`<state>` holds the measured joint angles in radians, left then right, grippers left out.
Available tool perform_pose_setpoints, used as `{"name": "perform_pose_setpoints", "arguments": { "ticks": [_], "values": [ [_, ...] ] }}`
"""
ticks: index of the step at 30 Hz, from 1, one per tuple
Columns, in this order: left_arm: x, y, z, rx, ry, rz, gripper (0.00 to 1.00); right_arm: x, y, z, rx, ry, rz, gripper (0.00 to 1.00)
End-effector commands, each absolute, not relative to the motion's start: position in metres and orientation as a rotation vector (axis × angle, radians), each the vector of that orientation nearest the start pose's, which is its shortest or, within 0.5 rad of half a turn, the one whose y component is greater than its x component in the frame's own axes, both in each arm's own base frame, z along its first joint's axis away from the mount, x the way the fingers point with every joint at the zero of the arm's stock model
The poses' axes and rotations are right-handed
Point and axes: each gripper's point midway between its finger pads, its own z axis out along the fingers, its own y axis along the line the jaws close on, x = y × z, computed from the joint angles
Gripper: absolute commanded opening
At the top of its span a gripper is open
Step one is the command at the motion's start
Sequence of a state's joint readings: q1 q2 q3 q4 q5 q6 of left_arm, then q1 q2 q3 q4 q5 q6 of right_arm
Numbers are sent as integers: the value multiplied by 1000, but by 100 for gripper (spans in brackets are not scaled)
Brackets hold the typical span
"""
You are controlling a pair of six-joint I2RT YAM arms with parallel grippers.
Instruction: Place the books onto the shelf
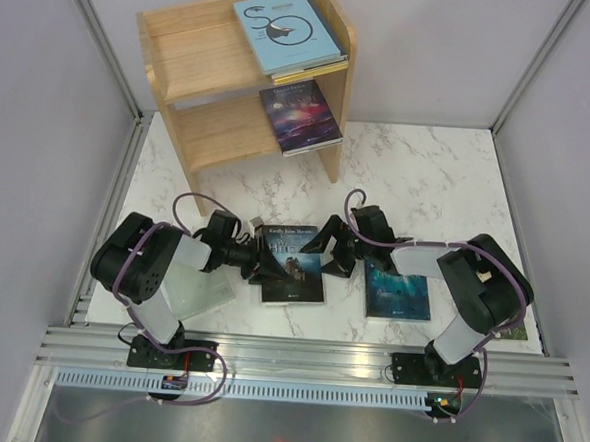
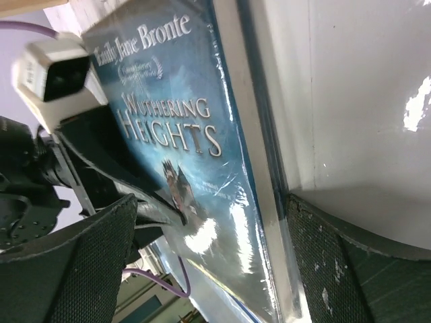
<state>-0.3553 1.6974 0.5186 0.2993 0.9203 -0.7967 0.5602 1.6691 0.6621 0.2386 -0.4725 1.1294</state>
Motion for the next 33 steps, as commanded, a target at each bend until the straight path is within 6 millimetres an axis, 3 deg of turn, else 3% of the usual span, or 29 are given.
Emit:
{"name": "perform_pose_setpoints", "arguments": {
  "ticks": [1,3,4,5,9,12,15,16,23,27,33],
  "values": [
    [197,-254,51,-138,2579,-1769,43,234,269,-3,535,2740,1046,94],
    [198,-254,56,-129,2555,-1777,26,234,268,1,528,2734,1042,94],
    [199,-254,58,-128,2549,-1777,4,234,267,2,523,2732,1037,94],
    [199,-254,60,-130,2549,-1773,3,235,268,9,502,2718,1045,94],
    [203,-252,71,-149,2511,-1723,2,232,263,23,464,2702,1035,94],
    [205,-251,80,-174,2489,-1708,2,229,260,44,438,2668,1049,95],
    [208,-251,104,-174,2419,-1714,2,226,256,72,408,2614,1073,98],
    [209,-251,120,-169,2371,-1729,2,225,254,84,395,2588,1087,98],
    [225,-253,190,-226,2158,-1794,2,206,255,112,394,2541,1220,98],
    [228,-253,227,-247,2041,-1865,2,210,262,143,416,2452,1325,98],
    [227,-246,262,-320,1859,-1949,2,223,276,193,466,2301,1506,98]
  ]
}}
